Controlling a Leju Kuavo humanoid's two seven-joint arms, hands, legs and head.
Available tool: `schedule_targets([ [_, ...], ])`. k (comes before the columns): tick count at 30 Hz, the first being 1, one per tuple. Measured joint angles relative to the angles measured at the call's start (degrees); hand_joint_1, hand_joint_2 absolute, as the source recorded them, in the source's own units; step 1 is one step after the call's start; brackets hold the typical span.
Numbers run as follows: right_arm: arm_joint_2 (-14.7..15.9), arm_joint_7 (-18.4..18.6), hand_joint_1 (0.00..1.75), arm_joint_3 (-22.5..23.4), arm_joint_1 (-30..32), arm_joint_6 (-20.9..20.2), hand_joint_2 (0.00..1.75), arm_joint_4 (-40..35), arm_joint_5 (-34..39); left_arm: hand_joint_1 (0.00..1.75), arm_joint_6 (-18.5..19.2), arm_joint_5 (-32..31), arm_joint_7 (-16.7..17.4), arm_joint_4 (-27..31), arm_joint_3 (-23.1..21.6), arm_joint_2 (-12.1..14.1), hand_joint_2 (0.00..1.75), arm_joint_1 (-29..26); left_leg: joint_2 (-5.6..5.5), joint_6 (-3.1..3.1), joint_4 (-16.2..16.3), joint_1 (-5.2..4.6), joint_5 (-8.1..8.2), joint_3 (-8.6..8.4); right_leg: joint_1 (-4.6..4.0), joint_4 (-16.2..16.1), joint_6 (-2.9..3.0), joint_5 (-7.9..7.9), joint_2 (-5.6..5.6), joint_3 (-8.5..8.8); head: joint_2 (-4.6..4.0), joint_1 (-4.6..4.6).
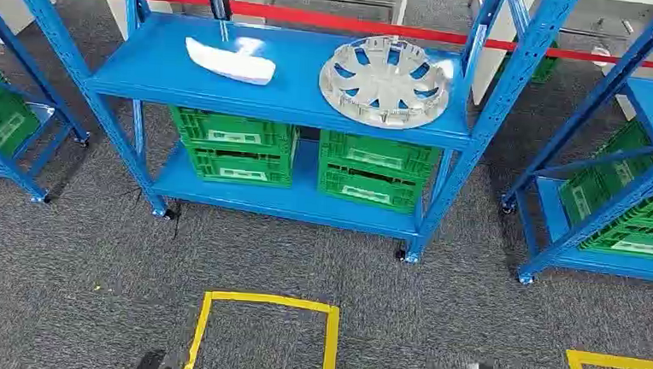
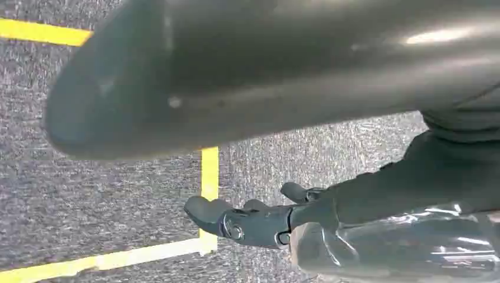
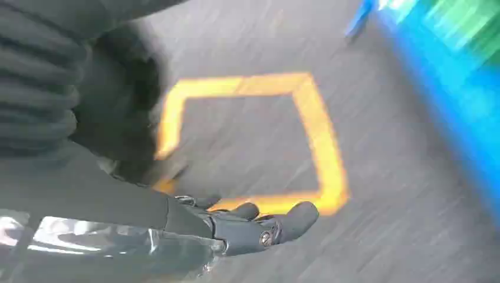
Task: Take the parts from the cabinet and place them on the table.
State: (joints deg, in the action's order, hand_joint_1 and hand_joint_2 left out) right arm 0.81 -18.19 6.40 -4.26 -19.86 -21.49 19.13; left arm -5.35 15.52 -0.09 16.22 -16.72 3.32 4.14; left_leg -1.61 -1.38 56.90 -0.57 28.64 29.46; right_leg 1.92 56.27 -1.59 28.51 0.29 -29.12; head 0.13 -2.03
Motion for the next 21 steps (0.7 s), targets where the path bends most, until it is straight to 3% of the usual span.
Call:
schedule_targets([
  [2, -0.52, -1.00, 0.00, -1.15, 0.08, -5.55, 1.75, -5.04, 5.57, 0.00, 0.61, 0.17, -0.24, -0.02, -0.70, 0.13, 0.00, 0.08, 0.00, 0.00, 0.00, 0.00, -0.01, 0.00, 0.00, 0.01, -0.01, -0.01, 0.01, -0.01, 0.00, 0.00],
  [5, -0.96, -1.68, 0.00, -4.60, 0.72, -9.23, 1.75, -15.10, 13.40, 0.00, 1.14, 0.63, -0.31, -0.02, -1.92, 0.24, 0.00, 0.43, 0.00, 0.01, 0.06, -0.02, -0.01, 0.00, 0.03, -0.01, -0.06, -0.05, 0.01, -0.01, 0.00, 0.00],
  [9, -0.70, -2.88, 0.00, -11.44, 1.99, -11.18, 1.75, -30.07, 19.81, 0.00, 1.81, 1.24, -0.66, -0.04, -3.45, 0.50, 0.00, 1.02, 0.03, 0.00, 0.06, -0.16, -0.01, 0.02, 0.10, -0.02, -0.12, -0.09, 0.04, -0.04, 0.00, 0.00],
  [13, -0.20, -2.05, 0.00, -17.56, 2.29, -11.81, 1.75, -41.60, 21.04, 0.00, 1.90, 2.01, -1.16, -0.07, -4.33, 0.72, 0.00, 1.15, 0.09, -0.03, 0.10, -0.37, 0.00, 0.02, 0.29, -0.06, -0.30, -0.20, 0.11, -0.10, 0.00, 0.00],
  [14, -0.13, -1.57, 0.00, -18.84, 2.49, -11.81, 0.00, -44.24, 21.02, 0.00, 1.88, 2.36, -1.31, -0.07, -4.48, 0.76, 0.00, 1.14, 0.08, -0.05, 0.11, -0.42, 0.00, 0.04, 0.37, -0.08, -0.32, -0.21, 0.11, -0.10, 0.00, 0.00],
  [18, 0.22, 0.38, 0.00, -22.58, 3.36, -11.38, 0.00, -52.26, 20.84, 0.00, 1.84, 3.08, -1.81, -0.20, -4.79, 1.01, 0.00, 1.09, 0.09, -0.51, 0.16, -0.64, -0.03, 0.23, 0.62, -0.54, -0.86, -0.53, 0.12, -0.12, 0.00, -0.02],
  [19, 0.31, 1.17, 0.00, -23.29, 3.58, -10.75, 0.00, -54.10, 20.84, 0.00, 1.82, 3.23, -1.94, -0.22, -4.90, 1.07, 0.00, 1.09, 0.10, -0.76, -0.01, -0.65, -0.17, 0.29, 0.62, -0.74, -1.10, -0.66, 0.12, -0.09, 0.00, -0.02],
  [20, 0.37, 2.37, 0.00, -23.91, 3.88, -9.42, 0.00, -55.91, 20.84, 0.00, 1.79, 3.48, -2.17, -0.22, -4.92, 1.20, 0.00, 1.05, 0.13, -1.49, -1.10, -0.10, -0.76, -0.56, 0.61, -0.30, -1.18, -0.23, 0.09, -0.36, 0.00, 0.04],
  [21, 0.81, 3.83, 0.00, -24.42, 4.13, -7.87, 0.00, -57.59, 20.78, 0.00, 1.77, 3.72, -2.38, -0.22, -4.94, 1.05, 0.00, 0.98, 0.30, -1.75, -1.42, -0.27, -0.94, -0.78, 0.49, 1.89, -0.62, 0.79, -0.03, -1.47, 0.00, 0.15],
])
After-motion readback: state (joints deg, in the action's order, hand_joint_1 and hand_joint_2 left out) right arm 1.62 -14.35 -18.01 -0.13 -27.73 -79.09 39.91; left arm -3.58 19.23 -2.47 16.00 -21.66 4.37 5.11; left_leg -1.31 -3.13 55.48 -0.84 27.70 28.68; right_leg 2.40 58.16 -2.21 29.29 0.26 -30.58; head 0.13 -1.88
